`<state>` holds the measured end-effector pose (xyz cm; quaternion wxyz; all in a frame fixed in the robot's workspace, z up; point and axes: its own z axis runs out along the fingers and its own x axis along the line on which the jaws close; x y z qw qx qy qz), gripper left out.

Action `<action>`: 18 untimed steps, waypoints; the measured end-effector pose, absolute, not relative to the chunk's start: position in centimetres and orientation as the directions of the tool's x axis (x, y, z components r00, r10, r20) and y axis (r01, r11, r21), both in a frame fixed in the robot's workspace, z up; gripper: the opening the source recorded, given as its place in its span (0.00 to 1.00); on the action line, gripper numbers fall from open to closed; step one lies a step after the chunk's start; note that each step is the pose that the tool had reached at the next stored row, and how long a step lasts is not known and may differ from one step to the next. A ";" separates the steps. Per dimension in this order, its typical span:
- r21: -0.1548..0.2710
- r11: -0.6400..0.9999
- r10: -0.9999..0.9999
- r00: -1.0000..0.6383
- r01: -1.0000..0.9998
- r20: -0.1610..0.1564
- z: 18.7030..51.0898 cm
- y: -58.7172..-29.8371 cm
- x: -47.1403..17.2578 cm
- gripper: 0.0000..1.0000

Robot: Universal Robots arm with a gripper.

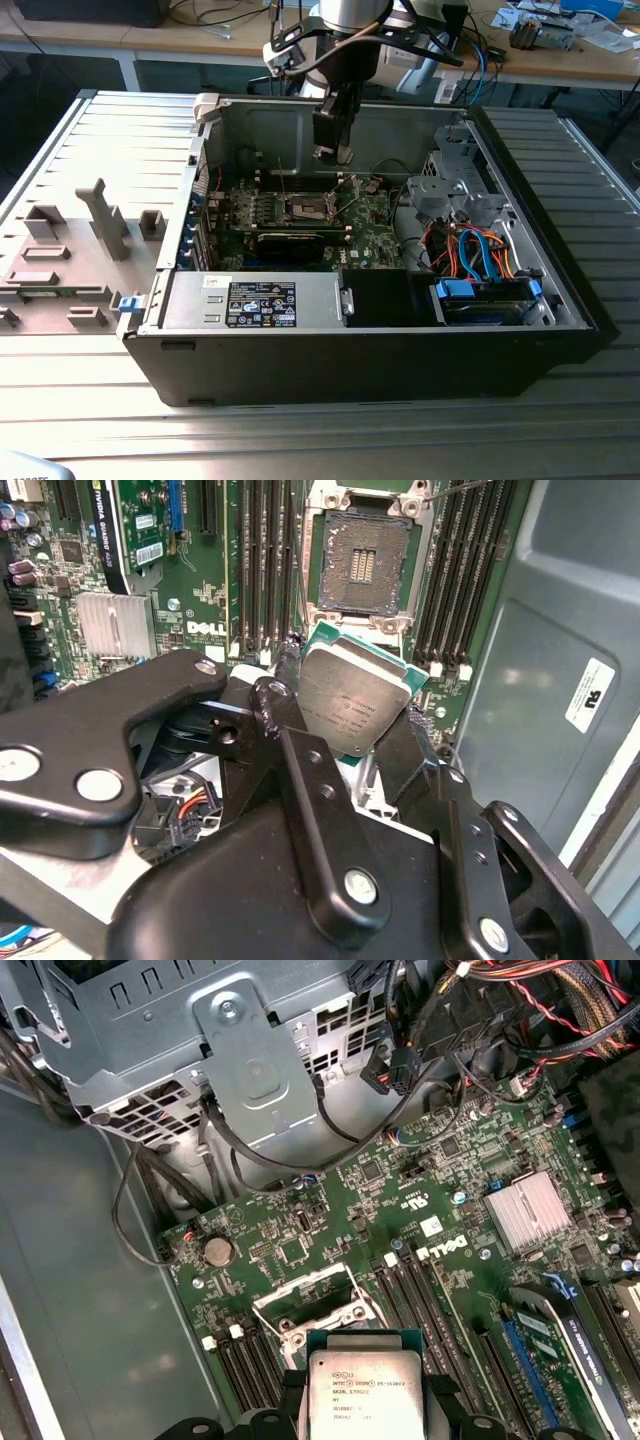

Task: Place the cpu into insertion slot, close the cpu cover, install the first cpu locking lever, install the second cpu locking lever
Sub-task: 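Place the cpu into insertion slot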

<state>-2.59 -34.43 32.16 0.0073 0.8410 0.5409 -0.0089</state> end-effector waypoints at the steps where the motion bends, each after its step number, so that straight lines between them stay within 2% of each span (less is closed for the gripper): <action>1: 0.003 -0.416 0.909 0.416 0.909 -0.023 32.2 -34.4 -2.6 0.54; 18: 0.003 -0.375 0.927 0.375 0.927 -0.023 32.2 -34.4 -2.6 0.54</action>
